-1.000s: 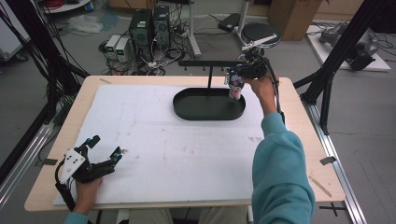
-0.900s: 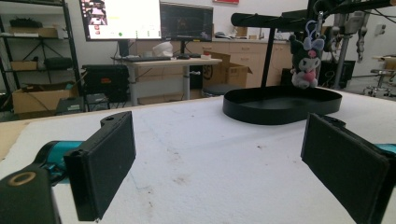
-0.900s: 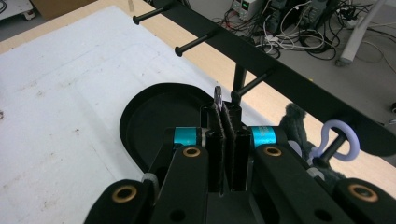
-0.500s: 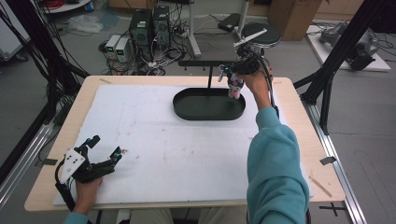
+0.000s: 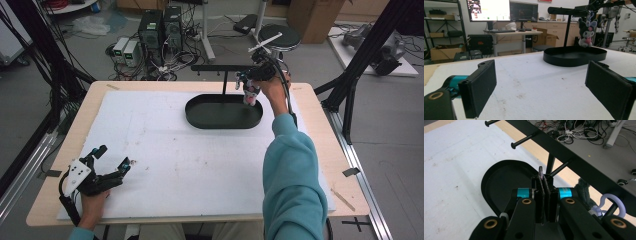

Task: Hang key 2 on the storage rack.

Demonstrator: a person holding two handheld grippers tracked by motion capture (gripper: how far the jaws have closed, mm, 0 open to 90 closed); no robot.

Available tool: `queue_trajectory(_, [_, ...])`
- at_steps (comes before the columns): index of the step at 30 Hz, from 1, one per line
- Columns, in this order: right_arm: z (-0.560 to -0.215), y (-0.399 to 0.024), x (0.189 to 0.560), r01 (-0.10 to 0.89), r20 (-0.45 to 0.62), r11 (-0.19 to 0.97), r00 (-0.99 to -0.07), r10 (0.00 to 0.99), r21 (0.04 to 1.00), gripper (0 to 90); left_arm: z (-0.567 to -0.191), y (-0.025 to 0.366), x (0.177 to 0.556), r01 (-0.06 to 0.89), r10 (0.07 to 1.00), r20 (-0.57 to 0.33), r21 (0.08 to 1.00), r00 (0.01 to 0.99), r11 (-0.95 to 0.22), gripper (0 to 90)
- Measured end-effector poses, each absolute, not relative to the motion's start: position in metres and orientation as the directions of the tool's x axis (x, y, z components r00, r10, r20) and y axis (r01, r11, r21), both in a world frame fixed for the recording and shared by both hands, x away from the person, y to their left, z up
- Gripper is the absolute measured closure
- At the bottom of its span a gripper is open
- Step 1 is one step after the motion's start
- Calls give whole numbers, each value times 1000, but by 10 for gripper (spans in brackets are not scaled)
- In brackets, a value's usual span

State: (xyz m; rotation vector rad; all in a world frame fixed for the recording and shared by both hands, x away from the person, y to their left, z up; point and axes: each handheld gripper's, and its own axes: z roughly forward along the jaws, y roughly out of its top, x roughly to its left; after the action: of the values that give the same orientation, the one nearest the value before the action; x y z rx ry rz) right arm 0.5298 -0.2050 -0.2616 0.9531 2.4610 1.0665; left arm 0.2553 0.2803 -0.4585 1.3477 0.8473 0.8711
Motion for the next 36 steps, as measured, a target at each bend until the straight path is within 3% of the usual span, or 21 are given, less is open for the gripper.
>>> queue_trajectory(36, [-271,-212,544,476,14,474,-717,697,741,890,-459,280,255,-35,896,-14,999,443,33,105])
